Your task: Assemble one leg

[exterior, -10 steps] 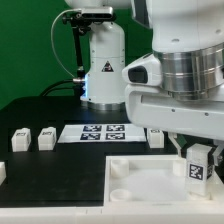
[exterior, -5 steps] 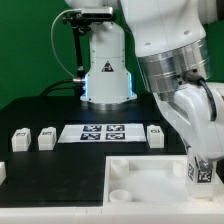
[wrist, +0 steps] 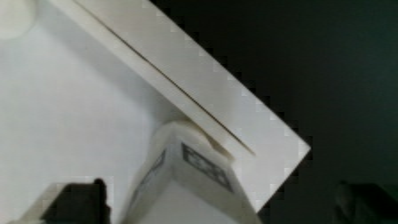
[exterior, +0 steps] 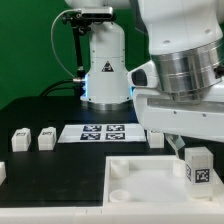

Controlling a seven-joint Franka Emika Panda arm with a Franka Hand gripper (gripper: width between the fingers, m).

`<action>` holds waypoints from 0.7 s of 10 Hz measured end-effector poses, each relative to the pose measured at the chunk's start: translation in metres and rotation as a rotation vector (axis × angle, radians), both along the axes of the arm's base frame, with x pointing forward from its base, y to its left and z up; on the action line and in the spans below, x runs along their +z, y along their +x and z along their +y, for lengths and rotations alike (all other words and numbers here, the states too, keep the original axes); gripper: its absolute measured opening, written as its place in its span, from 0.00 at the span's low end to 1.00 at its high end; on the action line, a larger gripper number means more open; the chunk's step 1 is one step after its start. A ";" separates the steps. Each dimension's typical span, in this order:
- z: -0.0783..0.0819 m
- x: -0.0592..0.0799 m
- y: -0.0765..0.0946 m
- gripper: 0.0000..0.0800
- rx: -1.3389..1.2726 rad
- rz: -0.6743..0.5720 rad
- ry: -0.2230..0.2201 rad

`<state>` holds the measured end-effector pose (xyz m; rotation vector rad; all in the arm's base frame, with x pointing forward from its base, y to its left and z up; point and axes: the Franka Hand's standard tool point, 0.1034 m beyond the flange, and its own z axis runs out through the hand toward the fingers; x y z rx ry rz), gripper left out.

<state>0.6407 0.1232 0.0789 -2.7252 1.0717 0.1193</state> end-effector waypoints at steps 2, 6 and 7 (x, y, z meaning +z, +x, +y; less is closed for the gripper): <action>-0.003 -0.001 0.000 0.81 0.225 -0.047 -0.016; -0.008 -0.006 -0.002 0.79 0.691 -0.113 -0.095; -0.009 -0.006 -0.002 0.62 0.691 -0.113 -0.095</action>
Offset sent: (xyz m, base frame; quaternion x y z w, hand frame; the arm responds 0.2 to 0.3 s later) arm 0.0054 -0.0111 -0.0049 -0.0802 0.0360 -0.4062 0.9096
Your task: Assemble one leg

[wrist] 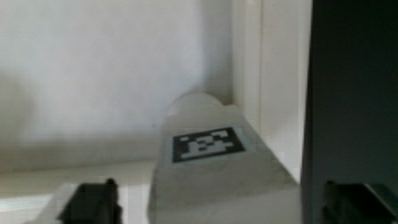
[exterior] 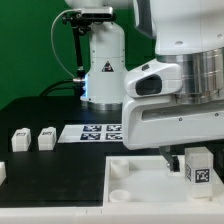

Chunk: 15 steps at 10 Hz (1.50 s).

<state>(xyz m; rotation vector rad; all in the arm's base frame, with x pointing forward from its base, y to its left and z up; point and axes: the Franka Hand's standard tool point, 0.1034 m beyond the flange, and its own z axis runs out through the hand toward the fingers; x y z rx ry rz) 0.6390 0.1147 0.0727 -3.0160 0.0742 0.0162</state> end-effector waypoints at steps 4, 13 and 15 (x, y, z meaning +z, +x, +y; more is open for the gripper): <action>-0.001 0.000 0.000 0.37 -0.001 0.000 -0.001; -0.009 -0.001 0.004 0.37 -0.492 0.107 0.084; -0.008 -0.001 0.004 0.37 -0.495 0.107 0.084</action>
Offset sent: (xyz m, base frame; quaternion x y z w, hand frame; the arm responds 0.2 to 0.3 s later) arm 0.0000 0.0000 0.0000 0.0000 0.0000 0.0000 1.0000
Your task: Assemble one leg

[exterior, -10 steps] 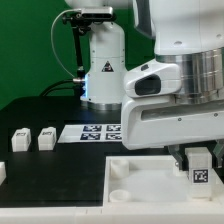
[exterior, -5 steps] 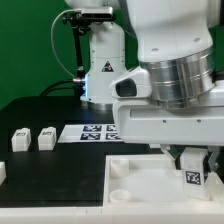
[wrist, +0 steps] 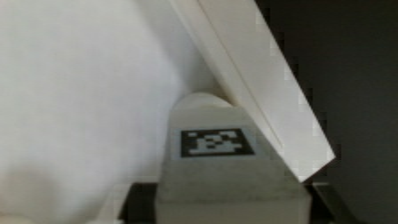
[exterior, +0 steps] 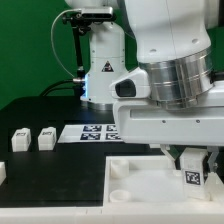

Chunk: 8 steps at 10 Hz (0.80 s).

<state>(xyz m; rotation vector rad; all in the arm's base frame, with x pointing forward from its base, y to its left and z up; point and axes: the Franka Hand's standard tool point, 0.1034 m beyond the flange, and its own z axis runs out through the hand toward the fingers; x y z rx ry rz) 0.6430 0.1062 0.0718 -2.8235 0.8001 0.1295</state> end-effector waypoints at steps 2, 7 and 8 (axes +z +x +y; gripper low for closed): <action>0.003 -0.001 -0.005 0.37 -0.349 0.009 0.012; 0.004 -0.002 -0.006 0.37 -0.539 0.053 0.028; 0.004 -0.001 -0.006 0.37 -0.579 0.066 0.029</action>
Offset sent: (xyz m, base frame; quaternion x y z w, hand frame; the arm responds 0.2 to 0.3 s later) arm 0.0206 0.0276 0.0096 0.0910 -0.0228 0.1568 0.9832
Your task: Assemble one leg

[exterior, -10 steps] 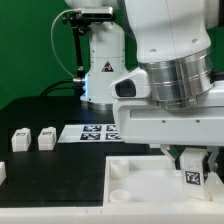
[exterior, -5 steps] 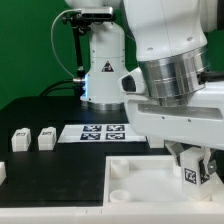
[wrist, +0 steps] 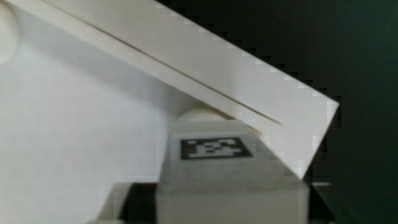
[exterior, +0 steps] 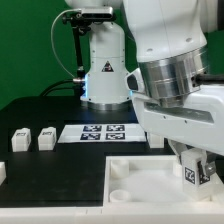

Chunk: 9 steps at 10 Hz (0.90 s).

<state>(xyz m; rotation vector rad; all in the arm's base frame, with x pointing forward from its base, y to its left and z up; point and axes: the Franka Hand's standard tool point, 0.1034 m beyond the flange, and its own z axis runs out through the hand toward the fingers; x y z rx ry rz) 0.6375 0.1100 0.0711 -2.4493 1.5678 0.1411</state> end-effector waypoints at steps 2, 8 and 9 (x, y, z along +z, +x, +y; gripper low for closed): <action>0.002 -0.001 0.000 0.37 -0.197 0.049 0.010; 0.007 -0.004 -0.008 0.61 0.292 -0.010 -0.062; 0.006 -0.005 -0.008 0.77 0.400 -0.034 -0.062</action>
Offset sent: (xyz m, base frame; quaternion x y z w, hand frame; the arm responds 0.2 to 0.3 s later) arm 0.0000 0.0000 0.0000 0.0000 0.0000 0.0899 0.9960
